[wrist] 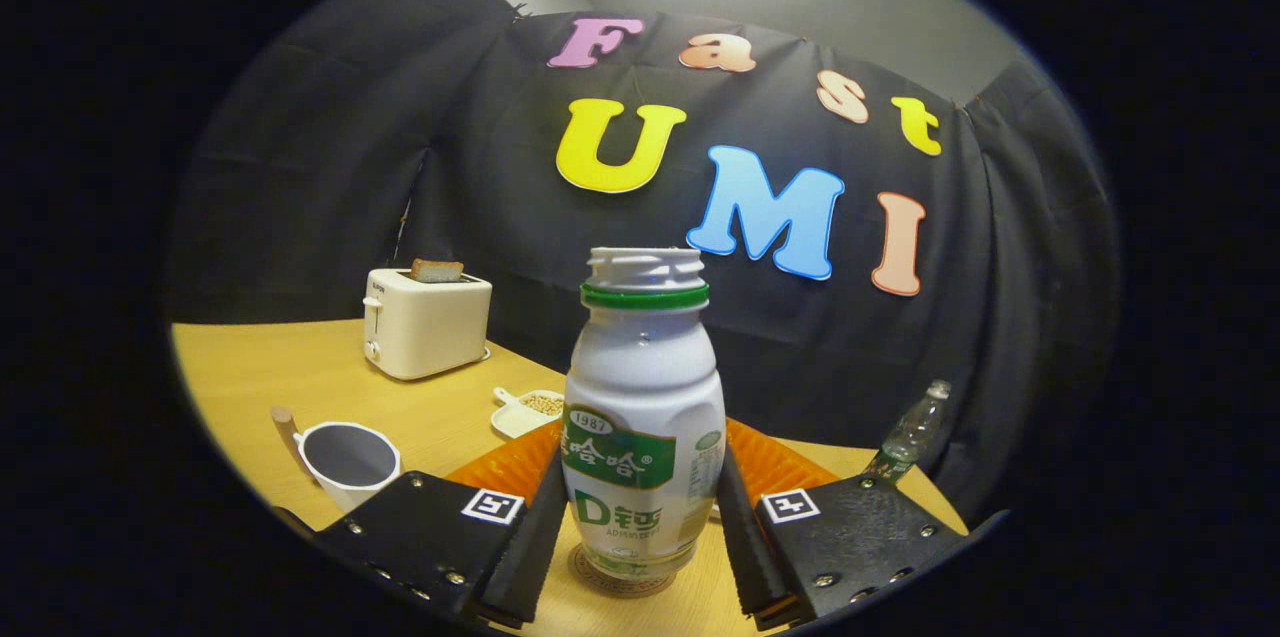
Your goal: Take the bottle from table, then pour the juice into the cup, finally place the bottle on the coaster
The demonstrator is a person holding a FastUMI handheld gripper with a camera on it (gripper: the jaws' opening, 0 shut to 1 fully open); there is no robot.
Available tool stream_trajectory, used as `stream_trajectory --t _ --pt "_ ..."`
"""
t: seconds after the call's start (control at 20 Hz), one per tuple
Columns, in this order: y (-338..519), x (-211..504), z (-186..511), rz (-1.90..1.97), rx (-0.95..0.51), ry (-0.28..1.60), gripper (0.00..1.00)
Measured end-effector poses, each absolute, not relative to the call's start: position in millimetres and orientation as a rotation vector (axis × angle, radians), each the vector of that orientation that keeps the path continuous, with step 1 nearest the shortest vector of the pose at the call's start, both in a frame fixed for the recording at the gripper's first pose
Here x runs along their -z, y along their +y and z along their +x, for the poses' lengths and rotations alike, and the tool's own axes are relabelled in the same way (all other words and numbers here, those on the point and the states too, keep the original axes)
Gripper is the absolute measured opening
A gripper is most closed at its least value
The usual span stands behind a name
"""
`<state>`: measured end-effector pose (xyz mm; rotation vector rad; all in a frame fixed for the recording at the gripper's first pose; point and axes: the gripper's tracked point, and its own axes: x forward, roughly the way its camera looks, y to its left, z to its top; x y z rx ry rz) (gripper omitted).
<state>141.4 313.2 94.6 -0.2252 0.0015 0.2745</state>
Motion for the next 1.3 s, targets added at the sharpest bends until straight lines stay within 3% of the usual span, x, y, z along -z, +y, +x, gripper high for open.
stream_trajectory --t 1.3 --pt "298.0 -17.6 188.9 -0.010 -0.269 0.102 0.72"
